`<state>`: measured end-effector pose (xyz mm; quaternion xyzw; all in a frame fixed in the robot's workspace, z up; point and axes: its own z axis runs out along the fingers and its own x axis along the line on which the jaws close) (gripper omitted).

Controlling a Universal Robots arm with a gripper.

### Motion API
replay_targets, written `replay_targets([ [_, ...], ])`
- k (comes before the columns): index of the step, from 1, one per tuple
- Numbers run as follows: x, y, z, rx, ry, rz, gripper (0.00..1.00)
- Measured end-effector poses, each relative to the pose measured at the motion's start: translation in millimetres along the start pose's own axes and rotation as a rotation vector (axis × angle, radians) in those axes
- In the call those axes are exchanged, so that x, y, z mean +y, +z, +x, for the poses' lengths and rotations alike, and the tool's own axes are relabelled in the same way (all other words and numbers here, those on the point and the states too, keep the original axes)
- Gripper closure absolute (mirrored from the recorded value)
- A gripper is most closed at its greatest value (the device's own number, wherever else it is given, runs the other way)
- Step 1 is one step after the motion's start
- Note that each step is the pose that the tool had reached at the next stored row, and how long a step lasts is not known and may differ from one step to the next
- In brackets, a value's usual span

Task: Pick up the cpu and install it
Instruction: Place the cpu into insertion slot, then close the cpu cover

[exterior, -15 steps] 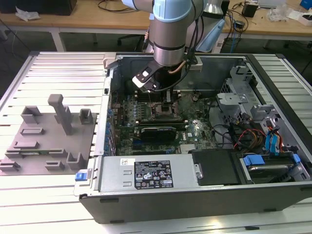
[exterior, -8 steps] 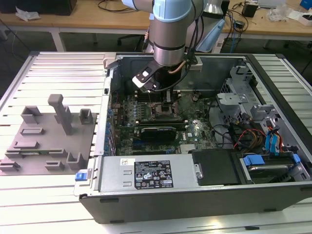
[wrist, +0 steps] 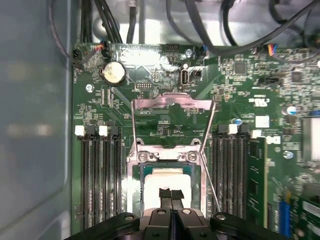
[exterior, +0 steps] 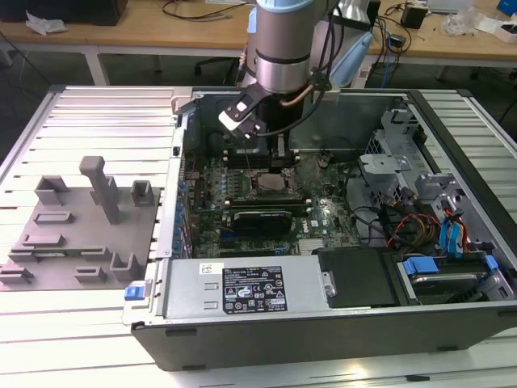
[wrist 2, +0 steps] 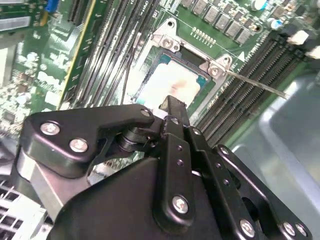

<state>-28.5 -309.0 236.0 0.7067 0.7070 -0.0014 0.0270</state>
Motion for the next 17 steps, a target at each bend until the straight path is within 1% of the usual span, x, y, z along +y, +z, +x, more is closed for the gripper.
replay_targets([
  [1,0.2,-4.7,-0.2,0.0002,0.0,0.0,0.89],
  [5,0.6,-18.1,-0.7,0.0001,0.0,0.0,0.89],
  [7,0.8,-22.5,-0.9,0.0001,0.0,0.0,0.89],
  [8,0.9,-23.4,-0.9,-0.0001,0.0,0.0001,0.89],
  [17,0.9,-24.3,-1.0,0.0001,0.0,-0.0001,0.89],
])
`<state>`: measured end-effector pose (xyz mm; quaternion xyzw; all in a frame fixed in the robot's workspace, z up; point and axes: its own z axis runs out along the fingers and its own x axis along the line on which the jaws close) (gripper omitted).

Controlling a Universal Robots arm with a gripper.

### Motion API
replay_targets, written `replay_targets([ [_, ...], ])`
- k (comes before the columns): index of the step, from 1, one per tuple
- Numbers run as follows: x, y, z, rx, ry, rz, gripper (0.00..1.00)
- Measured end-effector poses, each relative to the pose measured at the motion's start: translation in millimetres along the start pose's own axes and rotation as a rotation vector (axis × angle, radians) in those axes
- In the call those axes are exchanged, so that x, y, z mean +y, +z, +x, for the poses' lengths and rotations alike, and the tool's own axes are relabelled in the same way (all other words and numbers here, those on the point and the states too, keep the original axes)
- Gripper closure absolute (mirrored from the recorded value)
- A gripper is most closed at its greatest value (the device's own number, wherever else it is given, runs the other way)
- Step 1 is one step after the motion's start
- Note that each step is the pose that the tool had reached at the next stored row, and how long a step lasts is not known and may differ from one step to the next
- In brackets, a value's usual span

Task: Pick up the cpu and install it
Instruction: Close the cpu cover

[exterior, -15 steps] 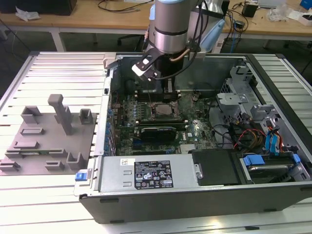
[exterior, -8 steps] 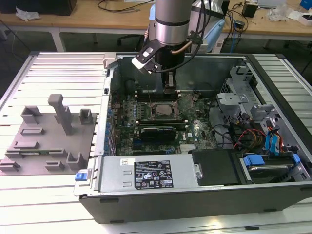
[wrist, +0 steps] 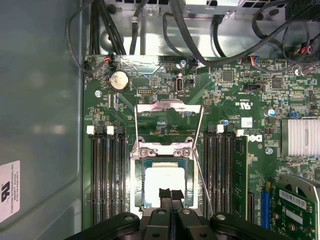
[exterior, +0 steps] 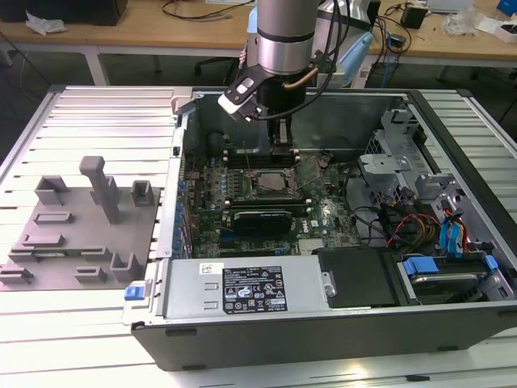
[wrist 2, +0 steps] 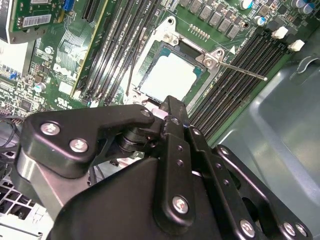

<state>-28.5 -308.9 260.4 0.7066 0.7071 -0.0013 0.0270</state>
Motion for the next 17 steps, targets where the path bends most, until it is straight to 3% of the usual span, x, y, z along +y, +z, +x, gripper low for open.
replay_targets([
  [7,0.0,-0.5,0.0,-0.0002,0.0,0.0001,0.89],
  [17,0.2,-6.4,-0.3,-0.0001,0.0,0.0001,0.89],
])
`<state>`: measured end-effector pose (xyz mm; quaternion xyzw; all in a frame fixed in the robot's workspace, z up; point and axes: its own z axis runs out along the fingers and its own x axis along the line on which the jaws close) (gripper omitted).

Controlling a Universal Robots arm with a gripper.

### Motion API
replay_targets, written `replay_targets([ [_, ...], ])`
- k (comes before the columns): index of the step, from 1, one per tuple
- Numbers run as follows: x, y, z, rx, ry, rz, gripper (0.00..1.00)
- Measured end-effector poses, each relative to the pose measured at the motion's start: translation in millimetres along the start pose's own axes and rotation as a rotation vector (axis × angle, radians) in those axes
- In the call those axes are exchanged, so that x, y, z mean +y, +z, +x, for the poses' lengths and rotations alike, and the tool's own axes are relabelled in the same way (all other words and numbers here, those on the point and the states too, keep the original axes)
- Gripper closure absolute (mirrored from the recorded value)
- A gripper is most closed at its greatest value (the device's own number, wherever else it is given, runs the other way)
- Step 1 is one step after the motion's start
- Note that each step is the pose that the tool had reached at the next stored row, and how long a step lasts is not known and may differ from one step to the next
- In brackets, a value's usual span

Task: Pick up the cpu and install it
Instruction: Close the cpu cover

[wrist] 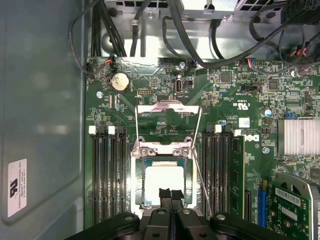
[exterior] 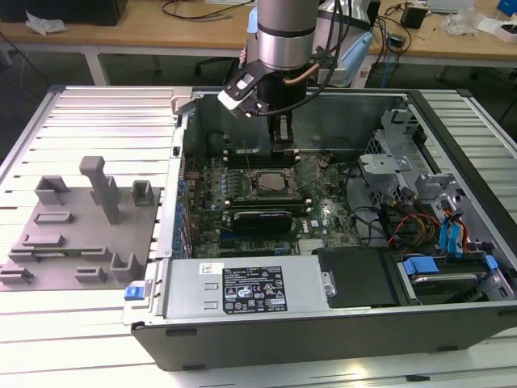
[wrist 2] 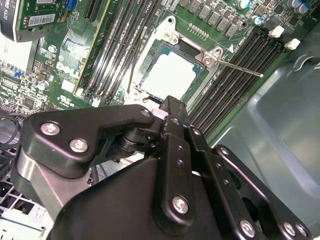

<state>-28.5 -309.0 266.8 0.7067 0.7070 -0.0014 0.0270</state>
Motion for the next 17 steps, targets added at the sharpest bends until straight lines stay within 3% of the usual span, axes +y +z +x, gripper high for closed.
replay_targets([
  [6,8.4,0.3,0.0,0.0001,0.0,0.0,0.89],
  [9,8.8,0.3,0.0,0.0,0.0,0.0,0.89],
  [17,9.1,-7.5,-0.3,0.0002,0.0,-0.0002,0.89],
])
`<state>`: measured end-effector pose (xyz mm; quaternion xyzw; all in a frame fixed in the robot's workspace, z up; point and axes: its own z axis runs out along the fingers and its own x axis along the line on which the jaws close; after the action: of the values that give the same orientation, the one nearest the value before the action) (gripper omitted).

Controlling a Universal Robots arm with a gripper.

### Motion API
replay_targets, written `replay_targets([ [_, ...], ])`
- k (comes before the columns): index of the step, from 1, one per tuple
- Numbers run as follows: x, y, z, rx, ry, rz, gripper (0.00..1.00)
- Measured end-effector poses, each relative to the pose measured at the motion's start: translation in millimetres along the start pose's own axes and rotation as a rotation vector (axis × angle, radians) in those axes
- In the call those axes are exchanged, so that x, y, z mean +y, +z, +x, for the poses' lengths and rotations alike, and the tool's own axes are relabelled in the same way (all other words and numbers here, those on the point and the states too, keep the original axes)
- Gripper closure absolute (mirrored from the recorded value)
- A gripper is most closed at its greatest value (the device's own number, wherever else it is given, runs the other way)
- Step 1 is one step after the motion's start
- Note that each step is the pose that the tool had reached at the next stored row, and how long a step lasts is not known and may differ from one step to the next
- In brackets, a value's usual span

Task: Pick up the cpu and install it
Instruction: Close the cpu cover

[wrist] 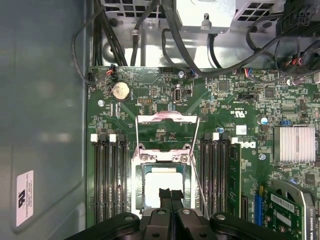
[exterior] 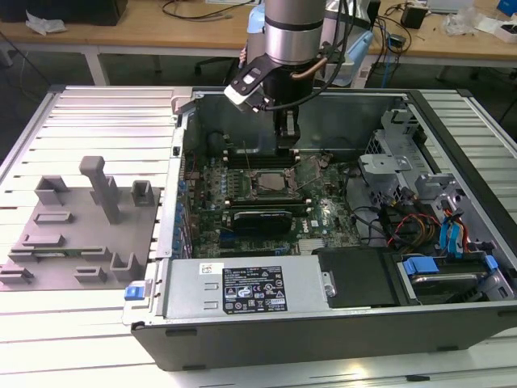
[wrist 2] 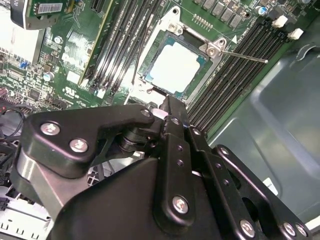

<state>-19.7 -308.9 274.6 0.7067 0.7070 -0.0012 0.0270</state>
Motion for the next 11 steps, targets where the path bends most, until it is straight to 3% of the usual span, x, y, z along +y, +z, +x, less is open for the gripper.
replay_targets([
  [3,1.5,-0.1,0.0,-0.0002,0.0,0.0001,0.89],
  [7,15.3,0.4,0.0,-0.0002,0.0,0.0001,0.89],
  [11,23.0,0.7,0.0,-0.0003,0.0,0.0002,0.89],
])
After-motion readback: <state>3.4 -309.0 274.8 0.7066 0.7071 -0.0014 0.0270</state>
